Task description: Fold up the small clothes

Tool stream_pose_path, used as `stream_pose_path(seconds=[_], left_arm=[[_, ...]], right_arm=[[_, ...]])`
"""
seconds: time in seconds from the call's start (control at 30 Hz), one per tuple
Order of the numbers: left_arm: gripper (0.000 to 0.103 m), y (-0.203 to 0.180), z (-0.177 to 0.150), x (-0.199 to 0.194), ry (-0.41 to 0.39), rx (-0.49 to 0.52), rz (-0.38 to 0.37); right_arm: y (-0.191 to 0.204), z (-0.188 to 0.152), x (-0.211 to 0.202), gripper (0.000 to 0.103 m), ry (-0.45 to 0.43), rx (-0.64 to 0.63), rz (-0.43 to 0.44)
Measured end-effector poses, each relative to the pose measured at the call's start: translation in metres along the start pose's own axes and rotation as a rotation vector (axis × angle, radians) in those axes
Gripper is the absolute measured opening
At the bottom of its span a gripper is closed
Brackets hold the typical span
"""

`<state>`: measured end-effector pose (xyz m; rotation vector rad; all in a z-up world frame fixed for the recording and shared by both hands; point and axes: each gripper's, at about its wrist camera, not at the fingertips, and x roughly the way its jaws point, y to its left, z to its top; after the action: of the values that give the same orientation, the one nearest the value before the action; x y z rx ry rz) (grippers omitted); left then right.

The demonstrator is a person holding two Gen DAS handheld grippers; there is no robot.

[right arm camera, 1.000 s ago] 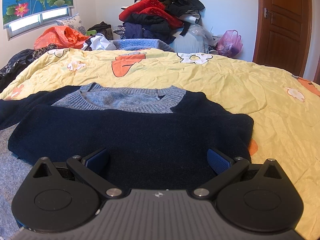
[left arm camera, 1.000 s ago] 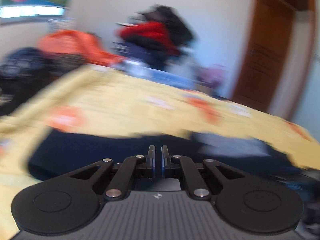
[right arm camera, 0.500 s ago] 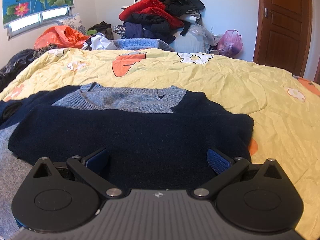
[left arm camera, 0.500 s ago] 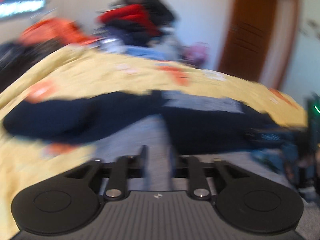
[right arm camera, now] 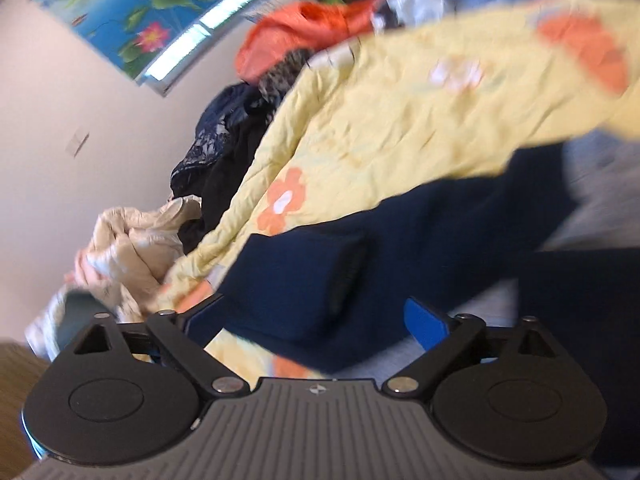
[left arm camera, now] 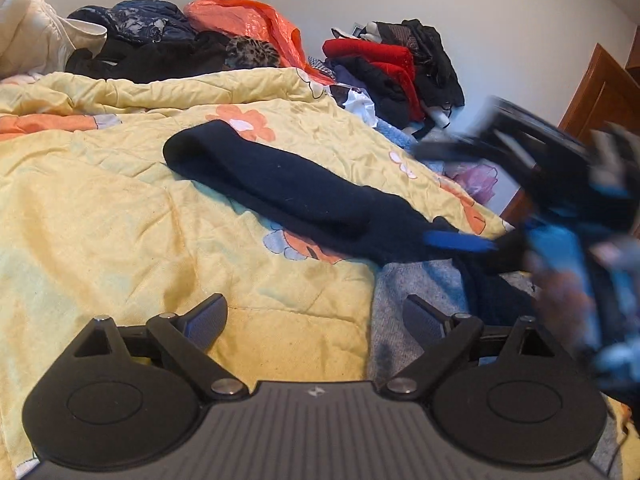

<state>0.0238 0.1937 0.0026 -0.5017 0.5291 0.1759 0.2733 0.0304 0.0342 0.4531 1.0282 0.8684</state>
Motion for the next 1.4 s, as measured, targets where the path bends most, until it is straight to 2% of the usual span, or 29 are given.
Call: stream_pose_path(seconds=[0.1,0.17,0.3,0.37,0.4,0.43,0.47,0.57,0.67,0.83,0.97,1.07,1.2,1.4], left_arm=[[0.098,-0.002,0.000,0.002,0.002,0.006,-0.004],[0.099,-0.001,0.000,0.002,0.003,0.002,-0.013],[0.100,0.003,0.000,0.001,-0.005,-0.028,-0.038],[0.100,0.004,0.000,0.001,-0.007,-0.032,-0.041],[0.100,0.003,0.000,0.001,-0.006,-0.030,-0.040],[0.100,0.003,0.000,0.001,-0.005,-0.028,-0.039],[0.100,0.003,0.000,0.002,-0.005,-0.027,-0.039],[0.100,0.002,0.000,0.002,-0.006,-0.029,-0.039],[0.100,0.002,0.001,0.002,-0.005,-0.026,-0.036],[0.101,0.000,0.001,0.003,-0.002,-0.017,-0.031],[0.101,0.000,0.001,0.003,-0.002,-0.017,-0.031],[0.101,0.000,0.002,0.004,-0.001,-0.014,-0.028],[0.101,-0.005,0.001,0.005,0.005,0.011,-0.008],[0.101,-0.016,0.000,0.008,0.022,0.074,0.047]], right_arm=[[-0.007,0.007,0.027,0.086,0.048,0.136,0.033],[-0.008,0.006,0.038,0.086,0.073,0.176,0.055],[-0.004,0.001,0.055,0.085,0.112,0.190,0.064],[0.001,-0.002,0.062,0.076,0.099,0.147,0.057],[0.003,-0.001,0.064,0.054,0.101,0.131,0.037],[0.005,-0.002,0.069,0.023,0.113,0.119,0.007],[0.006,-0.003,0.072,0.015,0.127,0.102,-0.018],[0.009,-0.005,0.064,0.016,0.100,0.044,-0.029],[0.015,0.005,0.035,0.015,0.058,-0.033,-0.025],[-0.006,0.040,-0.059,0.015,-0.032,-0.130,-0.078],[-0.052,0.054,-0.146,0.015,-0.088,-0.122,-0.212],[-0.096,0.046,-0.197,0.015,-0.116,-0.058,-0.303],[-0.144,0.017,-0.235,0.015,-0.121,0.008,-0.378],[-0.183,-0.013,-0.261,0.015,-0.170,0.084,-0.397]])
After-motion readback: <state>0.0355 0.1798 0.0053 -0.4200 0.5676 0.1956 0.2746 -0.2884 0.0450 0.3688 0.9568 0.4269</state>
